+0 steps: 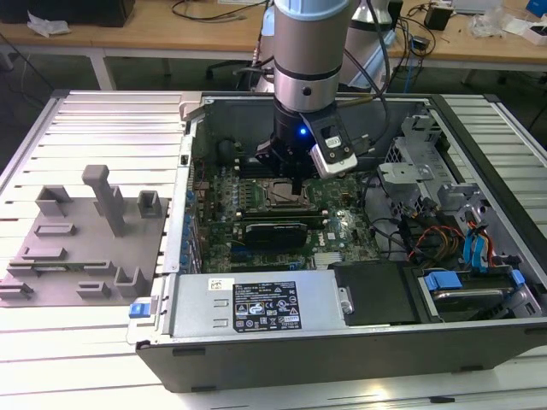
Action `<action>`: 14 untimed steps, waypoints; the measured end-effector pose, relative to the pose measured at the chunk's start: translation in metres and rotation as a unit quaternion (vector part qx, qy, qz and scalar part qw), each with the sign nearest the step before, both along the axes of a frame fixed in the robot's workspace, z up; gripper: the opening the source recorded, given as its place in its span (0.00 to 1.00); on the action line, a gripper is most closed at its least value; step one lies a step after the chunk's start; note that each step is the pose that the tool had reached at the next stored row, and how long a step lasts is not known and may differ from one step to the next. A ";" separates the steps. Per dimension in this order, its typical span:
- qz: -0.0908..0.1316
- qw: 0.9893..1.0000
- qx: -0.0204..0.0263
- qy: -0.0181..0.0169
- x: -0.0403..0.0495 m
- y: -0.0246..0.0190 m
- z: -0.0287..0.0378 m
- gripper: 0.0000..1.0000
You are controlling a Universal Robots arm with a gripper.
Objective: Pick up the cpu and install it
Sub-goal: 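Install the second cpu locking lever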
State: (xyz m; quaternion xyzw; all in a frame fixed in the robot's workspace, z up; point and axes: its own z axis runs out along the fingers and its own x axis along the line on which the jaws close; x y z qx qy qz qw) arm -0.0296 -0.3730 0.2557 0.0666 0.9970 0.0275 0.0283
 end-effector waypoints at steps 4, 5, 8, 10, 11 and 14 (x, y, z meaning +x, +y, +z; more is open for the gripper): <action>0.000 1.000 0.000 0.000 -0.0162 -0.0028 -0.0150 0.11; 0.000 1.000 0.000 0.000 -0.0173 -0.0028 -0.0157 0.11; 0.000 1.000 0.000 0.000 -0.0200 -0.0028 -0.0182 0.11; 0.000 1.000 0.000 0.000 -0.0222 -0.0028 -0.0199 0.11; 0.000 1.000 0.000 0.000 -0.0236 -0.0028 -0.0206 0.11; 0.000 1.000 0.000 0.000 -0.0310 -0.0028 -0.0248 0.11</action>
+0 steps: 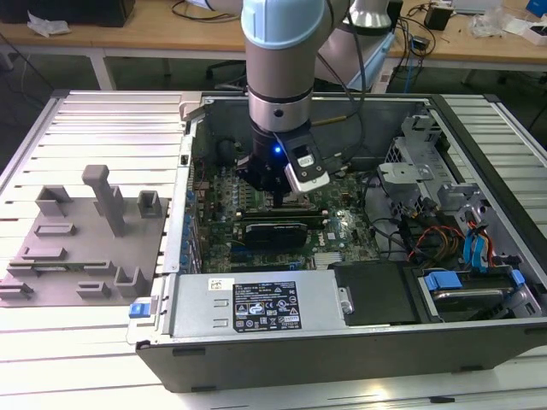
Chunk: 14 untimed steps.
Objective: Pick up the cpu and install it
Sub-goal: 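Install the second cpu locking lever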
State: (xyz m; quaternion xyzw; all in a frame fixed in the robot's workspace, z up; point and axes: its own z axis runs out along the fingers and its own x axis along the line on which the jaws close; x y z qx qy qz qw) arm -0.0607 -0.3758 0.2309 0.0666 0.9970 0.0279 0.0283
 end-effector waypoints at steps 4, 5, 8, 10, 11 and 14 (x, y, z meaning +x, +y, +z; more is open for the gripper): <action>0.000 1.000 0.002 0.000 -0.0077 0.0000 -0.0071 0.11; 0.000 1.000 0.002 0.000 -0.0093 0.0000 -0.0085 0.11; 0.000 1.000 0.008 0.000 -0.0135 0.0003 -0.0133 0.11; 0.000 1.000 0.014 0.000 -0.0136 0.0004 -0.0142 0.11; 0.000 1.000 0.017 0.000 -0.0135 0.0004 -0.0146 0.11; 0.006 1.000 0.022 0.000 -0.0135 0.0004 -0.0162 0.11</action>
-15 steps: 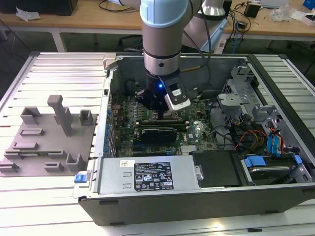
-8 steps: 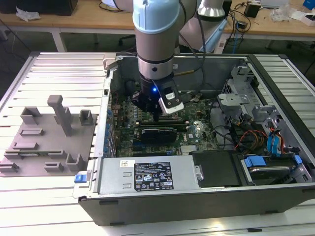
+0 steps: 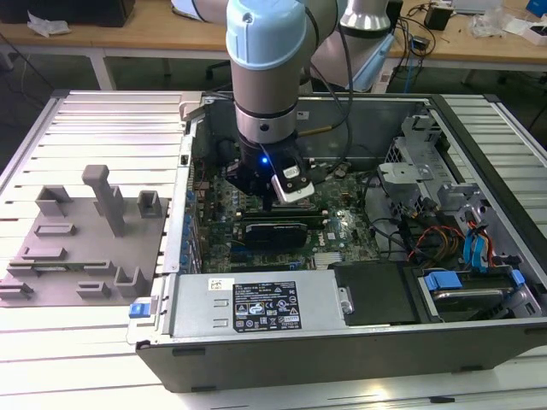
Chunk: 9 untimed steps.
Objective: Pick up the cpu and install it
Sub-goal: 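Install the second cpu locking lever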
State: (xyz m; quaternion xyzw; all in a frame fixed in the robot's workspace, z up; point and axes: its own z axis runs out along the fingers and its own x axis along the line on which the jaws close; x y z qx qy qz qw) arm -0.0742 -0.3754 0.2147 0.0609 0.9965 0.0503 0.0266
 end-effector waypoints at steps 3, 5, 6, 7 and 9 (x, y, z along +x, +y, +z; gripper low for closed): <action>0.008 1.000 0.000 0.000 0.0000 -0.0017 -0.0003 0.11; 0.013 1.000 0.000 0.000 0.0000 -0.0027 -0.0003 0.11; 0.015 1.000 0.000 0.000 0.0000 -0.0030 -0.0003 0.11; 0.017 1.000 0.000 0.000 -0.0001 -0.0033 -0.0004 0.11; 0.023 1.000 0.000 0.000 0.0000 -0.0040 -0.0003 0.11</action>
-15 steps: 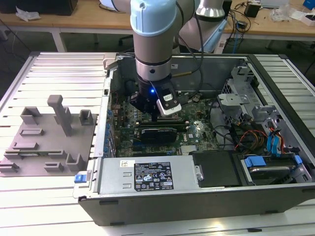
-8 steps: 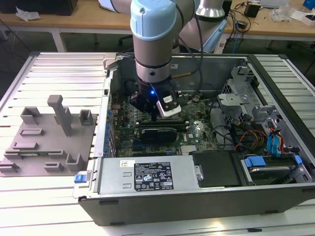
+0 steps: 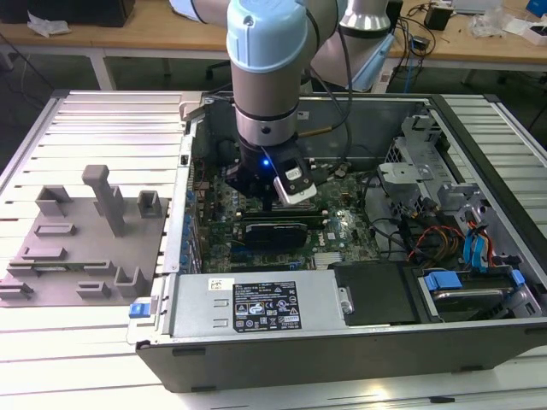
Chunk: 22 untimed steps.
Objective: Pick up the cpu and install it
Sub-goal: 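Install the second cpu locking lever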
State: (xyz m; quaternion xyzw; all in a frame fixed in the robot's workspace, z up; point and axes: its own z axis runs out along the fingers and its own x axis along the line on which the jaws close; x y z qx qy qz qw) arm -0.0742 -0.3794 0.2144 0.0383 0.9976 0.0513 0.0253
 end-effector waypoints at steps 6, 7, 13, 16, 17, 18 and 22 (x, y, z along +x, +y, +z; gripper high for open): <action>0.013 1.000 0.000 0.000 0.0000 -0.0011 0.0000 0.11; 0.014 1.000 0.001 0.000 0.0000 -0.0012 -0.0001 0.11; 0.015 1.000 0.025 0.000 0.0000 -0.0022 -0.0022 0.11; 0.016 0.999 0.036 -0.001 0.0000 -0.0029 -0.0035 0.11; 0.016 0.999 0.040 -0.001 0.0000 -0.0032 -0.0040 0.11; 0.016 0.999 0.041 -0.001 0.0000 -0.0035 -0.0041 0.11; 0.016 0.999 0.043 -0.001 0.0000 -0.0088 -0.0041 0.11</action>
